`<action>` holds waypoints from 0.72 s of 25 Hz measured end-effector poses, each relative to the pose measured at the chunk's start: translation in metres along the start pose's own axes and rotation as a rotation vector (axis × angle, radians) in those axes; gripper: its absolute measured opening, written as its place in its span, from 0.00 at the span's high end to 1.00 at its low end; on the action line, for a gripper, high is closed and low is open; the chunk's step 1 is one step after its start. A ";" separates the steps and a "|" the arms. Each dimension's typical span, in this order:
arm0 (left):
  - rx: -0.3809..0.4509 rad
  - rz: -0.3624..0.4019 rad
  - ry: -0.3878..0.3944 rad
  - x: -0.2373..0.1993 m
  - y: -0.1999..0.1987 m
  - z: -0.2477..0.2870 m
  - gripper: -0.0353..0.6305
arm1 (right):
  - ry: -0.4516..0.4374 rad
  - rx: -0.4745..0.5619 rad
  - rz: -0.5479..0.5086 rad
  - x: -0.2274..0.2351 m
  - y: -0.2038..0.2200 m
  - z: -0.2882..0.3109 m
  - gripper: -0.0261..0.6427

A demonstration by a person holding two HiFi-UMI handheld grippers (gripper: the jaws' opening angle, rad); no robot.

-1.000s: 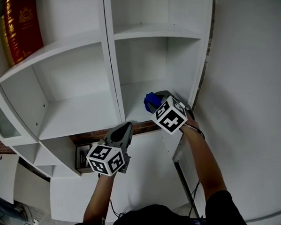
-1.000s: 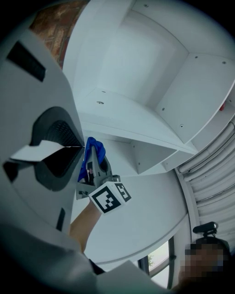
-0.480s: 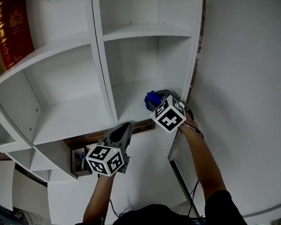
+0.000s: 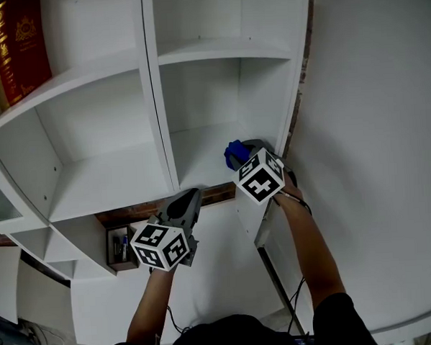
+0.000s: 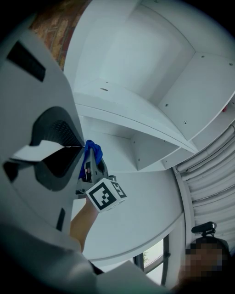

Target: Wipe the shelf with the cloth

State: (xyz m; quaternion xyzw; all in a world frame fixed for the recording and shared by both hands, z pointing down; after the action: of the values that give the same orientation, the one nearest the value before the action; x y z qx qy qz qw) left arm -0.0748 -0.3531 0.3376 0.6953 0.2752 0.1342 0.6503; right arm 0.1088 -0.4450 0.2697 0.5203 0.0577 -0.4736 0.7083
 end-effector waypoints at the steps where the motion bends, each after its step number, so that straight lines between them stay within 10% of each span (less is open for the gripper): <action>1: 0.000 -0.002 0.000 0.000 0.000 0.000 0.92 | 0.003 -0.005 -0.006 0.000 0.000 -0.001 0.81; 18: -0.014 0.003 0.029 0.013 0.002 -0.014 0.92 | 0.071 -0.012 0.015 -0.010 0.017 -0.027 0.81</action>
State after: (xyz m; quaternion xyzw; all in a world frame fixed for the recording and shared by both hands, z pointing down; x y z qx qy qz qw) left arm -0.0716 -0.3341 0.3386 0.6891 0.2827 0.1473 0.6507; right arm 0.1271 -0.4179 0.2748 0.5331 0.0817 -0.4490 0.7124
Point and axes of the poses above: the fingertips, and each gripper's own axes: z forward along the fingers, x to its right, y out of its underside, the point moved 9 cm from there along -z, backward along the fingers, and after that the axes turned 8 degrees about -y, right-handed, at the moved point
